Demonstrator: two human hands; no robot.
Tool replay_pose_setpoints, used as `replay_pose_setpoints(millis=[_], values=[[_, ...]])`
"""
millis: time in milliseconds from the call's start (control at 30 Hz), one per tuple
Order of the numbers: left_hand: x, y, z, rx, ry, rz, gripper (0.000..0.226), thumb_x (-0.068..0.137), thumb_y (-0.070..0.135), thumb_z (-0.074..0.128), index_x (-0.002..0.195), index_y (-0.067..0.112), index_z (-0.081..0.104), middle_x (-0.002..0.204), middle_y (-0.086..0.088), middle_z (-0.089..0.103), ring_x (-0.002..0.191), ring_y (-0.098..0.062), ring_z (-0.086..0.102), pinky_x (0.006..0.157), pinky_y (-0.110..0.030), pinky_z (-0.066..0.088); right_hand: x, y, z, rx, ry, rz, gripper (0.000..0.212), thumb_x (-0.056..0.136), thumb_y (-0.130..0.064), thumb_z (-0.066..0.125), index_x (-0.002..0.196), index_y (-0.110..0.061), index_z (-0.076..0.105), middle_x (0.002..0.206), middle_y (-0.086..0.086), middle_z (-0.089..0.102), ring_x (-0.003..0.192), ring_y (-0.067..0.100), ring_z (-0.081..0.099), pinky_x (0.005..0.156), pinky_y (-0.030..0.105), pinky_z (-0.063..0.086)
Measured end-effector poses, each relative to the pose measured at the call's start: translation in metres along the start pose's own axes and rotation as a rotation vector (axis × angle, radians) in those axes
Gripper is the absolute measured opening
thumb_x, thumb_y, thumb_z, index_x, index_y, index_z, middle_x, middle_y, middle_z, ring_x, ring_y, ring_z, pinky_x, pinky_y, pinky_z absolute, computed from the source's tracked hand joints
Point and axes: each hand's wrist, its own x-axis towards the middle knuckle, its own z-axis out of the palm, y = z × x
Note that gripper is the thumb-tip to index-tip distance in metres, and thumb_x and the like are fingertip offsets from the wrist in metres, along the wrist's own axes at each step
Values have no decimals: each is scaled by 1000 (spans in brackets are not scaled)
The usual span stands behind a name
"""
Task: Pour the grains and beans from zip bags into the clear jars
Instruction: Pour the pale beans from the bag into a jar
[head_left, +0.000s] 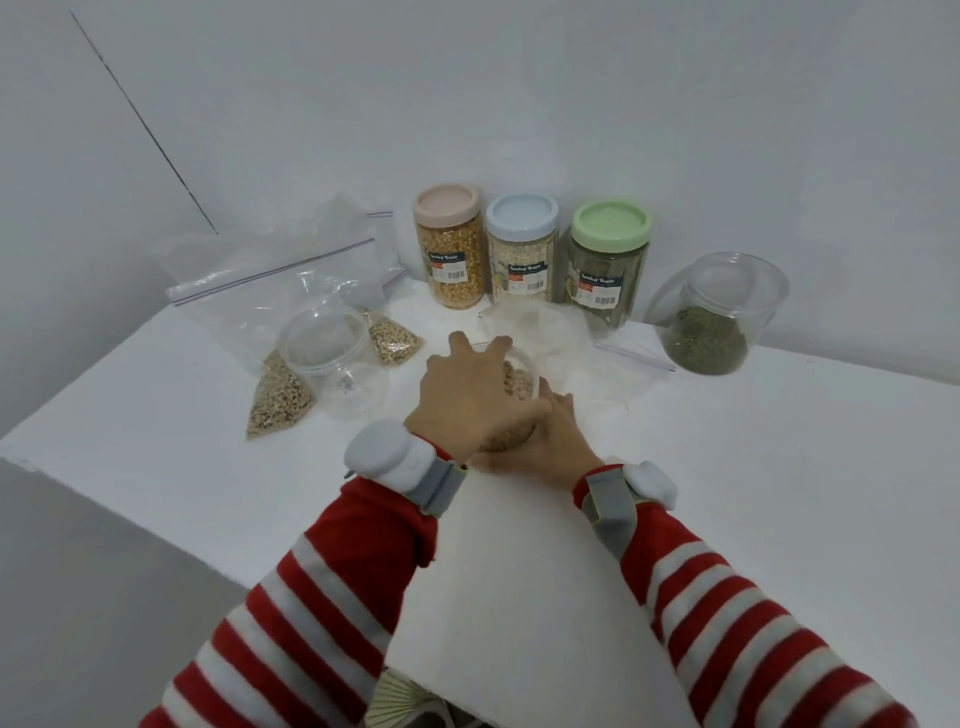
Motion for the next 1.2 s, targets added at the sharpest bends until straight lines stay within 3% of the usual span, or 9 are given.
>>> replay_pose_setpoints(millis=[133, 233, 300, 400, 467, 633, 833, 1067, 1200], values=[[-19, -14, 1, -33, -116, 159, 93, 68, 66, 72, 145, 40, 26, 128, -8, 34, 118, -34, 43, 100, -41, 43, -31, -12, -22, -134, -153, -106, 107, 49, -69, 76, 140, -27, 41, 129, -9, 48, 123, 11, 39, 120, 44, 10], [-36, -8, 3, -100, -140, 199, 108, 66, 57, 79, 149, 27, 17, 138, -7, 28, 124, -33, 40, 98, -40, 43, -42, -17, -79, -47, -356, 37, 63, 75, -29, 82, 129, -27, 51, 124, -12, 56, 120, 12, 49, 107, 28, 31], [-45, 5, 3, -121, -154, 228, 112, 64, 55, 80, 149, 26, 13, 139, -5, 27, 124, -30, 39, 97, -40, 44, -41, -11, -129, 119, -66, 65, 39, 83, -8, 72, 116, -22, 57, 115, -6, 62, 116, 23, 58, 100, 34, 46], [-46, 47, -2, -187, -137, 308, 110, 61, 59, 80, 146, 29, 16, 137, 1, 30, 124, -23, 40, 97, -44, 46, -11, 16, -182, 2, 636, 215, 74, 75, -26, 82, 135, -22, 40, 143, 8, 35, 132, 33, 37, 111, 39, 33], [-35, 81, -7, -260, -128, 349, 107, 61, 59, 81, 143, 27, 21, 136, 3, 32, 124, -20, 41, 99, -44, 46, 8, 32, -194, -16, 657, 292, 102, 66, -37, 89, 145, -24, 27, 153, 13, 20, 139, 34, 26, 114, 45, 28], [20, 143, -7, -286, -45, 349, 100, 67, 53, 80, 143, 15, 28, 136, -4, 34, 124, -21, 41, 102, -38, 43, 1, 64, -213, 41, 731, 236, 85, 62, -37, 89, 130, -22, 41, 132, 4, 44, 123, 24, 46, 101, 35, 40], [101, 189, 28, -280, 103, 200, 96, 68, 56, 79, 139, 8, 35, 136, -12, 39, 122, -30, 48, 99, -44, 45, -52, 104, -254, -28, 955, 213, 83, 64, -36, 88, 132, -18, 42, 134, 1, 44, 127, 21, 42, 110, 40, 35], [142, 226, 68, -219, 478, 21, 77, 48, 53, 83, 106, 14, 52, 98, -2, 54, 80, -22, 57, 51, -30, 35, -35, 112, -255, -7, 978, 191, 82, 64, -30, 89, 130, -14, 43, 134, 3, 44, 125, 23, 42, 104, 31, 34], [144, 199, 82, -307, 412, 218, 73, 60, 48, 85, 110, 7, 50, 113, -10, 47, 102, -27, 51, 63, -38, 49, -27, 111, -247, -24, 1008, 215, 82, 66, -30, 88, 131, -14, 42, 136, 3, 42, 125, 25, 40, 98, 26, 30]])
